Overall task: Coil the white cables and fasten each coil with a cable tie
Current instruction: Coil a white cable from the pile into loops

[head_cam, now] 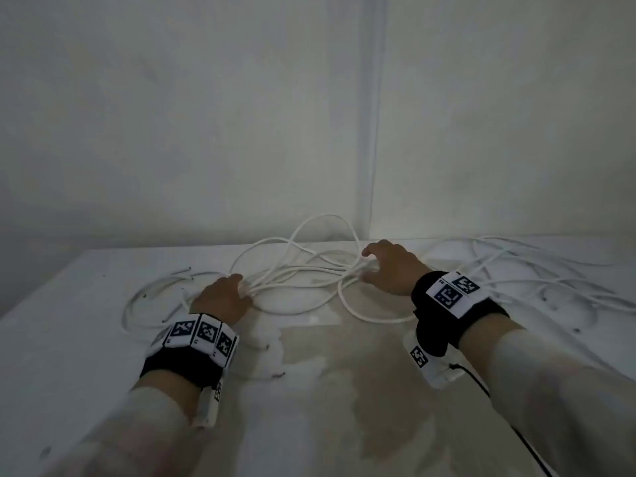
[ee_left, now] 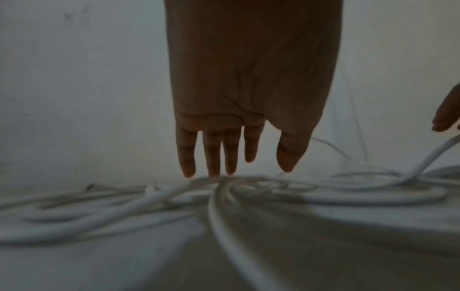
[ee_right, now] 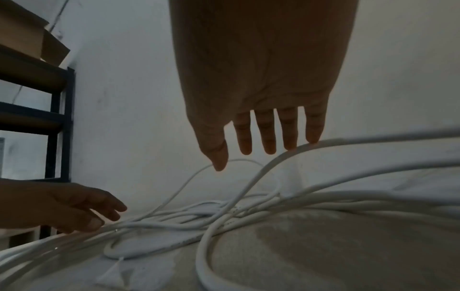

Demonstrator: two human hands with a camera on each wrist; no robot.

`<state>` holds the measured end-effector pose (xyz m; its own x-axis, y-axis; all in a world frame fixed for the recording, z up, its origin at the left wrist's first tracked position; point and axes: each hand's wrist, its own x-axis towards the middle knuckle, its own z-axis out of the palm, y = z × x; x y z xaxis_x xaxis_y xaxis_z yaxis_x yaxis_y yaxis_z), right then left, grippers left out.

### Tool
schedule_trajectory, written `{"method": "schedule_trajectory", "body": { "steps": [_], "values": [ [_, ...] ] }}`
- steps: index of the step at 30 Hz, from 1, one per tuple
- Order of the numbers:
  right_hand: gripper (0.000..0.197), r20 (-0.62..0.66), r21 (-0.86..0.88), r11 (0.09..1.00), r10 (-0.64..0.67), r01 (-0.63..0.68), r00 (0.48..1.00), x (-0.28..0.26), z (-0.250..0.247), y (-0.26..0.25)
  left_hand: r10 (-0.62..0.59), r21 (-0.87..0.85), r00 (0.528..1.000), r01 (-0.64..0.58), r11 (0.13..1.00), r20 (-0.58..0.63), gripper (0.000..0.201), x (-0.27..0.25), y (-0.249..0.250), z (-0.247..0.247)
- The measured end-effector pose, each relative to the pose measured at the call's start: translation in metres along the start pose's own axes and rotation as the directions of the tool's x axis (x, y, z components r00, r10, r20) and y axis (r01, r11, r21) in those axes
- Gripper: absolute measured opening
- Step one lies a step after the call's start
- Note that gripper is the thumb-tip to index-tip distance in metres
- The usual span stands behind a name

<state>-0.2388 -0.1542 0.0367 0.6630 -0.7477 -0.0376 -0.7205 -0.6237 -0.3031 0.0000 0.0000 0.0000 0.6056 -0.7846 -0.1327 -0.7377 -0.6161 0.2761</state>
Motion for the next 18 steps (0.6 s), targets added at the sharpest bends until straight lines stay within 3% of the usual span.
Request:
{"method": "schedule_trajectory", "body": {
  "steps": [4, 8, 12, 18],
  "values": [
    [0.056, 0.056, -0.060, 0.996, -0.066, 0.069, 0.996, 0.028, 0.012, -0.016, -0.036, 0.085, 0.998, 0.032, 0.996, 0.057, 0.054, 0.020, -0.002, 0.004],
    [0.062, 0.056, -0.057, 0.985, -0.159, 0.163, 0.986, 0.050, 0.024, -0.039, 0.013, 0.162, 1.000, -0.014, 0.987, 0.005, 0.033, 0.031, 0.003, -0.002],
    [0.062, 0.069, -0.058, 0.970, -0.234, 0.238, 0.970, 0.058, 0.037, -0.057, 0.099, 0.141, 0.995, -0.098, 0.985, 0.000, 0.018, 0.034, 0.001, -0.009],
    [0.052, 0.089, -0.114, 0.933, -0.334, 0.342, 0.938, 0.062, 0.053, -0.079, 0.219, -0.025, 0.965, -0.225, 0.974, -0.141, 0.022, 0.023, 0.013, -0.019]
  ]
}}
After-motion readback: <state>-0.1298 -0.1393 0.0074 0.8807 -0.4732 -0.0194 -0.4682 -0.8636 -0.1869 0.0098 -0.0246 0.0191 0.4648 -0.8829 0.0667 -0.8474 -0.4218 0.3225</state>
